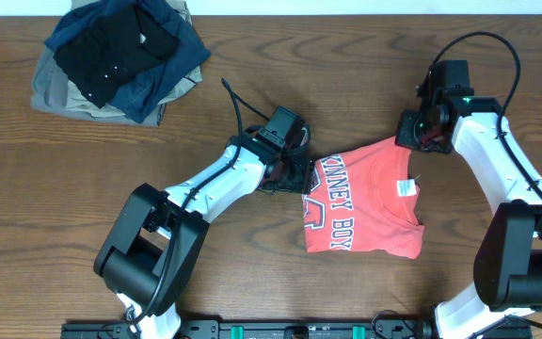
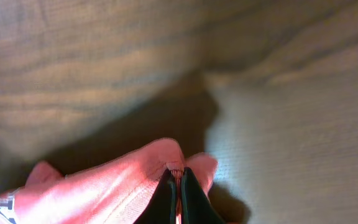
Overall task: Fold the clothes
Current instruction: 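Release the right edge and raise the right gripper to the upper right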
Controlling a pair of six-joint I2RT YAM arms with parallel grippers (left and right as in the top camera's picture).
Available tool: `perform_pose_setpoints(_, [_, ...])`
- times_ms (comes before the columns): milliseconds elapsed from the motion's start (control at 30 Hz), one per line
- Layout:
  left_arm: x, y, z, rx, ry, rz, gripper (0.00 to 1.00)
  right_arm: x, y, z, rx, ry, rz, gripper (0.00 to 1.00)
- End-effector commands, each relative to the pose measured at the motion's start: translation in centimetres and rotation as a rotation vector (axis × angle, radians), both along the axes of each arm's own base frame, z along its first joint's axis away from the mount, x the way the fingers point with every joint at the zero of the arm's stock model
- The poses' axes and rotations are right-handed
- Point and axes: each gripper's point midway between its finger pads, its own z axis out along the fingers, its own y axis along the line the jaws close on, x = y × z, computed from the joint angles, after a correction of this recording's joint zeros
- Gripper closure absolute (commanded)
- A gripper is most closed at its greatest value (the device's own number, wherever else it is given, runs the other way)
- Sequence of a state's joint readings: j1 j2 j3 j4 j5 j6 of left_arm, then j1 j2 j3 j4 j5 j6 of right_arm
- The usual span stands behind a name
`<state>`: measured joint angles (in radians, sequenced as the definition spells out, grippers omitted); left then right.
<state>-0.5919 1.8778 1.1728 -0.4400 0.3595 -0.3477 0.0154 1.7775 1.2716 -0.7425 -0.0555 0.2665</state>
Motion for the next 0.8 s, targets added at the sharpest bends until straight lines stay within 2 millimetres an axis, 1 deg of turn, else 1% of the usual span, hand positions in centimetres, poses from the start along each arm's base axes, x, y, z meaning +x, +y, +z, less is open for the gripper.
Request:
perform_pose_setpoints(0, [-0.1, 0.3, -0.6, 0.018, 0.01, 0.013, 0.35, 1.0, -2.2, 0.0, -0.074, -0.037, -0.049, 0.99])
perform_pose_setpoints(200, [-0.1, 0.3, -0.6, 0.018, 0.01, 0.012, 0.35, 2.6, -3.5, 0.6, -0.081, -0.105, -0.08, 0.99])
perform_pose_setpoints(333, [-0.1, 0.3, -0.6, 0.018, 0.008, 0.008, 0.35, 2.9, -5.2, 0.9, -0.148, -0.126, -0.12, 0.99])
perform_pose_setpoints(367, [-0.1, 0.3, -0.6, 0.019, 0.008, 0.009, 0.35, 2.9, -5.6, 1.0, -0.163, -0.125, -0.129, 0.96])
perform_pose_setpoints(400, [-0.1, 0.3, -0.6, 0.019, 0.008, 0.009, 0.26, 2.8, -6.2, 1.0, -0.183, -0.12, -0.139, 0.85])
perform_pose_setpoints(433, [0.0, 0.3, -0.6, 0.019, 0.008, 0.009, 0.21, 2.6, -6.5, 1.0, -0.196, -0.113, -0.14, 0.7])
perform_pose_setpoints(467, [0.0, 0.3, -0.6, 0.018, 0.007, 0.009, 0.21, 2.4, -6.9, 1.1, -0.207, -0.102, -0.142, 0.53])
perform_pose_setpoints(500, [0.0, 0.3, -0.5, 0.016, 0.005, 0.01, 0.21, 2.0, -7.4, 1.4, -0.22, -0.084, -0.153, 0.33])
perform_pose_setpoints(533, [0.0, 0.3, -0.3, 0.016, 0.004, 0.01, 0.21, 1.8, -7.8, 1.6, -0.227, -0.069, -0.162, 0.18])
perform_pose_setpoints(567, [0.0, 0.3, -0.1, 0.013, 0.0, 0.009, 0.21, 1.5, -8.2, 2.0, -0.232, -0.056, -0.171, 0.07])
perform_pose_setpoints(600, [0.0, 0.3, 0.3, 0.01, -0.006, 0.007, 0.21, 1.3, -8.7, 2.6, -0.232, -0.041, -0.181, 0.01])
perform_pose_setpoints(667, [0.0, 0.3, 0.9, 0.005, -0.025, -0.009, 0.21, 1.0, -9.3, 4.1, -0.221, -0.02, -0.201, 0.01])
perform_pose_setpoints(700, [0.0, 0.3, 1.2, 0.003, -0.031, -0.014, 0.21, 0.8, -9.2, 4.9, -0.197, -0.011, -0.205, 0.01])
perform_pose_setpoints(733, [0.0, 0.4, 1.4, 0.002, -0.033, -0.014, 0.21, 0.7, -8.7, 5.8, -0.164, 0.0, -0.196, 0.03])
perform_pose_setpoints(767, [0.0, 0.4, 1.5, 0.001, -0.034, -0.013, 0.21, 0.5, -8.0, 6.6, -0.123, 0.012, -0.182, 0.11])
